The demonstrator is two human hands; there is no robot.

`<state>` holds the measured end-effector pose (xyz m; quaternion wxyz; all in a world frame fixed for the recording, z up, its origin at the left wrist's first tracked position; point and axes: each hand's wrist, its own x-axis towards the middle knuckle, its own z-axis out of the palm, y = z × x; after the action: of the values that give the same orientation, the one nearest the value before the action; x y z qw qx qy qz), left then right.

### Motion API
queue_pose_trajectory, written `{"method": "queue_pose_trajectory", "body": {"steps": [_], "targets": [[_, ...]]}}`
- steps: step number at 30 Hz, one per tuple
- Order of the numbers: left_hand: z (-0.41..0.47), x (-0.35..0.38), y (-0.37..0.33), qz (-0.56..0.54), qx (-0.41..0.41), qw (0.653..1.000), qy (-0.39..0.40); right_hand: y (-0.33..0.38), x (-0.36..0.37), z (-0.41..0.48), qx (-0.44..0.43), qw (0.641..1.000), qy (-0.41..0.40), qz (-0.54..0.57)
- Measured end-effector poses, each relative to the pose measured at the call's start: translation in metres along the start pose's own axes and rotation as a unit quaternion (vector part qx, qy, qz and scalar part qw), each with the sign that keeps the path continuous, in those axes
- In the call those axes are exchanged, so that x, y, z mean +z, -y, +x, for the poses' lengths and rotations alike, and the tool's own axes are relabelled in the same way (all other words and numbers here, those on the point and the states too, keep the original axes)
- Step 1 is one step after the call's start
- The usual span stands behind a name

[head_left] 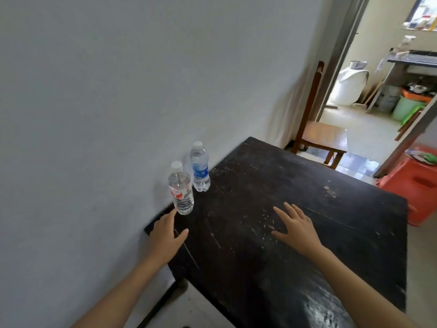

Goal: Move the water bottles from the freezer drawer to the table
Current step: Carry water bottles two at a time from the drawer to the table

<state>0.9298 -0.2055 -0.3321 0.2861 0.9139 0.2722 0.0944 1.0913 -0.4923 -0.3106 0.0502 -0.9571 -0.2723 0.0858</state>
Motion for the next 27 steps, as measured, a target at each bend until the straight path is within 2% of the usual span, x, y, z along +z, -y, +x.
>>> {"method": "queue_pose_trajectory", "body": {"steps": [4, 10, 15, 21, 27], "targets": [[0.011, 0.000, -0.012, 0.052, 0.055, 0.997, 0.035, -0.004, -0.005, -0.032, 0.050, 0.998, -0.036, -0.027], [0.026, 0.008, -0.040, 0.016, 0.178, 0.979, 0.096, 0.007, -0.004, -0.105, 0.176, 0.981, -0.072, -0.036], [0.015, -0.007, -0.041, -0.019, 0.263, 0.955, 0.133, 0.045, 0.005, -0.169, 0.276, 0.957, -0.081, -0.036], [-0.024, -0.016, -0.028, -0.082, 0.318, 0.921, 0.212, 0.113, 0.031, -0.267, 0.342, 0.929, -0.127, -0.059], [-0.094, -0.009, -0.037, -0.117, 0.381, 0.862, 0.315, 0.168, 0.046, -0.384, 0.458, 0.877, -0.120, -0.080]]}}
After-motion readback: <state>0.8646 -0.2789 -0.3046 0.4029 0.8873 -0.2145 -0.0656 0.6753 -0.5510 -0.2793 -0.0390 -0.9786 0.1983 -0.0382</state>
